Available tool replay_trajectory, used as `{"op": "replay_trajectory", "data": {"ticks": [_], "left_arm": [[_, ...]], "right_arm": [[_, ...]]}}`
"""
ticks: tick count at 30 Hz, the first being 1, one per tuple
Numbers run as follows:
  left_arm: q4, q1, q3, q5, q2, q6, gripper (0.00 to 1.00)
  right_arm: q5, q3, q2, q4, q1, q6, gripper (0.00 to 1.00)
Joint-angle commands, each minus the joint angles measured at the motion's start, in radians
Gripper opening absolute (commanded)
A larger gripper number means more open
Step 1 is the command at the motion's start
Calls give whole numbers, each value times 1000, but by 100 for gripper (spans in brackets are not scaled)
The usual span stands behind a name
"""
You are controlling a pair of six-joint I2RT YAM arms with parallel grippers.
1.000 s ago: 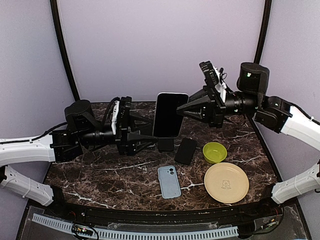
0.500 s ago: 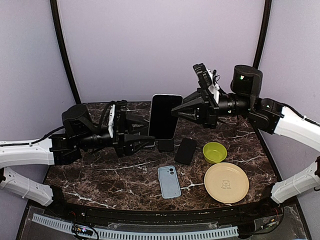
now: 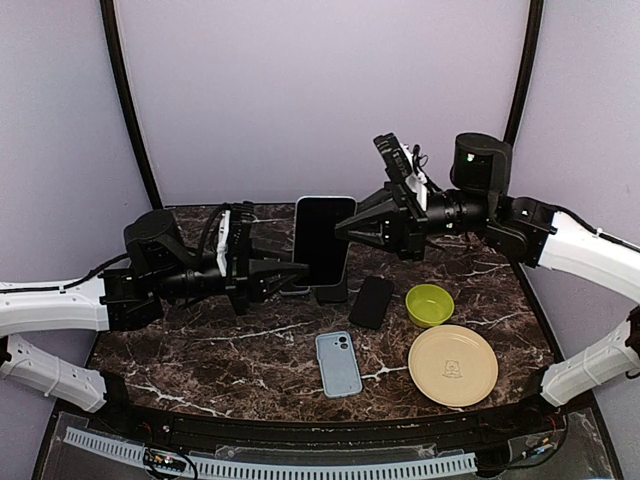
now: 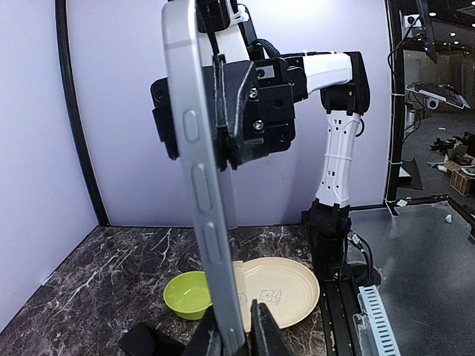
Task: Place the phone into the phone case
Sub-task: Pass from the right arm to the left, then pass from the left arm to the right
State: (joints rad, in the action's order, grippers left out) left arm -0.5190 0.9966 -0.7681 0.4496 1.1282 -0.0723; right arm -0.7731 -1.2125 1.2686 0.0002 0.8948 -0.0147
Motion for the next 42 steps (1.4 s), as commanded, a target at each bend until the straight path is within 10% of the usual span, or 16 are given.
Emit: {"op": "replay_trajectory", "data": {"ticks": [1,8,17,26,42], "left_arm": [[-22,-1,2,4,-13,-6,9],[-16,-1,7,-89,-18,-13,0],[-48,-1,27,-346,-27,-14,0],[-64,-1,41,-550,-31,-28,0],[-67,-1,47,-572,-39,-44,0]], "right_arm": [[-15,-41,12,75,6,-1,0],[63,-37,18,73,7,-13,0],[522,29,41,170,103,-51,74],[1092,172,87,524,285,-126,97],[1231,-46,309,438,311,-221,99]]}}
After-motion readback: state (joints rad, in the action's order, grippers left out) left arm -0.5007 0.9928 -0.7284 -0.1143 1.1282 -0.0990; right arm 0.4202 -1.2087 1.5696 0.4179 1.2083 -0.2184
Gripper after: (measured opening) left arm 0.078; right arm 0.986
